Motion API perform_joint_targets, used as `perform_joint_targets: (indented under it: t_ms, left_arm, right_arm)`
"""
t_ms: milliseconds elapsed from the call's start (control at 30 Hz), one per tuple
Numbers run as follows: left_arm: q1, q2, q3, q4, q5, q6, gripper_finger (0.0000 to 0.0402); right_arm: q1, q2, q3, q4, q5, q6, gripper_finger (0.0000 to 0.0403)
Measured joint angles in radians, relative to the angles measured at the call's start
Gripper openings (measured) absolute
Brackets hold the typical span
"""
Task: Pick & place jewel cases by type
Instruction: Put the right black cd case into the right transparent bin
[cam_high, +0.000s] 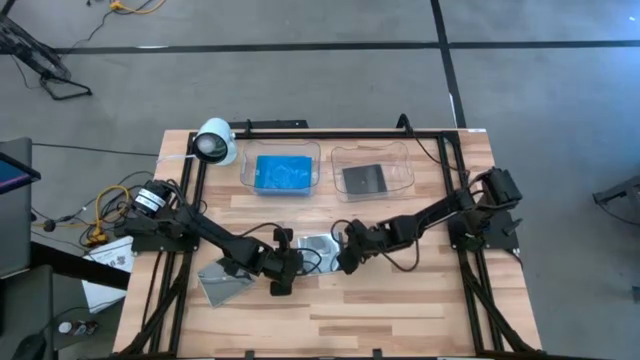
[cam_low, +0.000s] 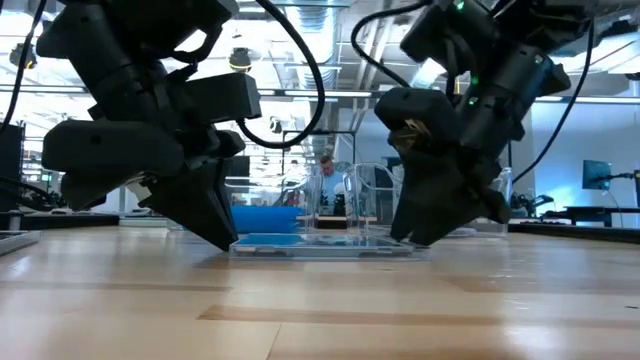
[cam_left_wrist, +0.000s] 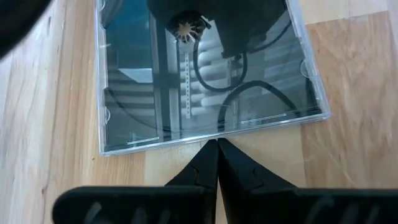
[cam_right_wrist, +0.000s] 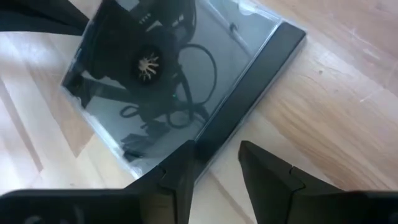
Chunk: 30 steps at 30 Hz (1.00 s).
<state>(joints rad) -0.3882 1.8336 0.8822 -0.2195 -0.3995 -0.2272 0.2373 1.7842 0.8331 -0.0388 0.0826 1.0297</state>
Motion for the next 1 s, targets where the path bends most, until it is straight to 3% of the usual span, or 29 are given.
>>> perform_joint_targets:
  t_ms: [667,1000]
  left_arm:
    - [0.001,0.001,-0.003,0.003,-0.006,0.014,0.0000]
    - [-0.001,0.017,-0.019,0.018,-0.008,-0.029,0.0000]
  right_arm:
    - [0.010,0.005,-0.021,0.109,-0.086,-0.103,0.0124]
    - [0.071,-0.003,-0.281,0.679,-0.066,-0.022,0.0124]
